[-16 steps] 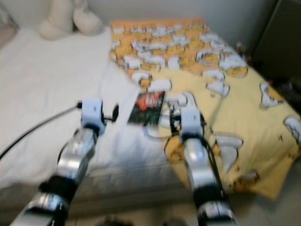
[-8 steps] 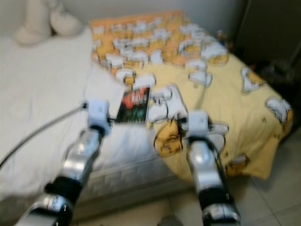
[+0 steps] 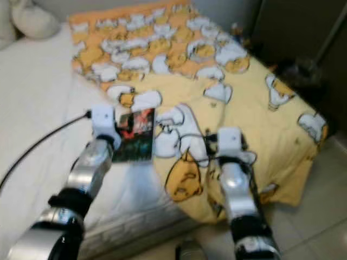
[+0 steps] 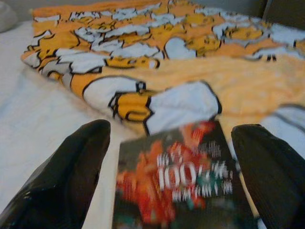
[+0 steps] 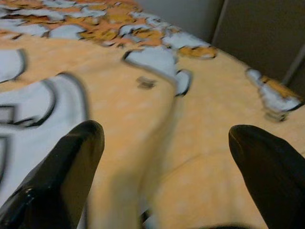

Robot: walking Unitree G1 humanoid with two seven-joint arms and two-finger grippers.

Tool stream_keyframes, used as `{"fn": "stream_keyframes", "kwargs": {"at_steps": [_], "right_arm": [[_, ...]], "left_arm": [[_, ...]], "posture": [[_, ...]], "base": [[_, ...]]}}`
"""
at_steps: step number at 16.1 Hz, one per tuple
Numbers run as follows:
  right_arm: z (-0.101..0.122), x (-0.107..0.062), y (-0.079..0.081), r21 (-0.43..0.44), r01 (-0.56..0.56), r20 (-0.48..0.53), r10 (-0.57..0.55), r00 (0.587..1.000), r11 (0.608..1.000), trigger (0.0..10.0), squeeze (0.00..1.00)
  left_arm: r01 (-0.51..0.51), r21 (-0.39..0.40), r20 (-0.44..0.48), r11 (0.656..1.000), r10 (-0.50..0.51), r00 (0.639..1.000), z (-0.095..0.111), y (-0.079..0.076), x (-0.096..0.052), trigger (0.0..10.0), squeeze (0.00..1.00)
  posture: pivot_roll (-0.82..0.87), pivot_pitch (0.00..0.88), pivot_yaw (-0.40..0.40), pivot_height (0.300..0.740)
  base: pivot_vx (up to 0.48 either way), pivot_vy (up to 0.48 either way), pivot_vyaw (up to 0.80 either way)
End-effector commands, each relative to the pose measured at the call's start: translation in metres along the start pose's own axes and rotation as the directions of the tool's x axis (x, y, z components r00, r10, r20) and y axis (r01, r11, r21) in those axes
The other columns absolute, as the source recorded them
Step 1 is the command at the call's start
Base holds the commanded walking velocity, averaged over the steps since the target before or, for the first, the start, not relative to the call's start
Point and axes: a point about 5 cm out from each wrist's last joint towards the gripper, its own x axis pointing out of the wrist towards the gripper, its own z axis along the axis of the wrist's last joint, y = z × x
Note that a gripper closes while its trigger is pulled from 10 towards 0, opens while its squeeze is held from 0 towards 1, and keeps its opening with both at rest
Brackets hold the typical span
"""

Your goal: Clean up the room

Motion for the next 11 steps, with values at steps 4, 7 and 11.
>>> {"fn": "stream_keyframes", "kwargs": {"at_steps": [4,7,11], "right_arm": [[0.007,-0.001,0.013,0.021,-0.041,0.03,0.04,0.999,0.999,10.0,0.0],[0.003,-0.007,0.015,0.01,-0.148,-0.007,0.148,0.989,0.989,10.0,0.0],[-0.001,-0.031,0.0,-0.01,-0.214,-0.03,0.214,0.976,0.977,10.0,0.0]], "left_arm": [[-0.025,0.005,-0.056,1.0,0.025,0.998,-0.013,0.014,0.0,10.0,0.0],[0.035,0.019,-0.1,0.999,-0.033,0.994,0.005,0.031,0.02,10.0,0.0],[0.096,-0.132,-0.128,0.987,-0.113,0.985,0.025,0.023,0.032,10.0,0.0]], "posture": [[-0.19,0.04,0.074,0.731],[-0.19,0.066,0.045,0.731],[-0.29,0.145,0.051,0.731]], "base": [[0.0,0.0,0.0],[0.0,0.0,0.0],[0.0,0.0,0.0]]}}
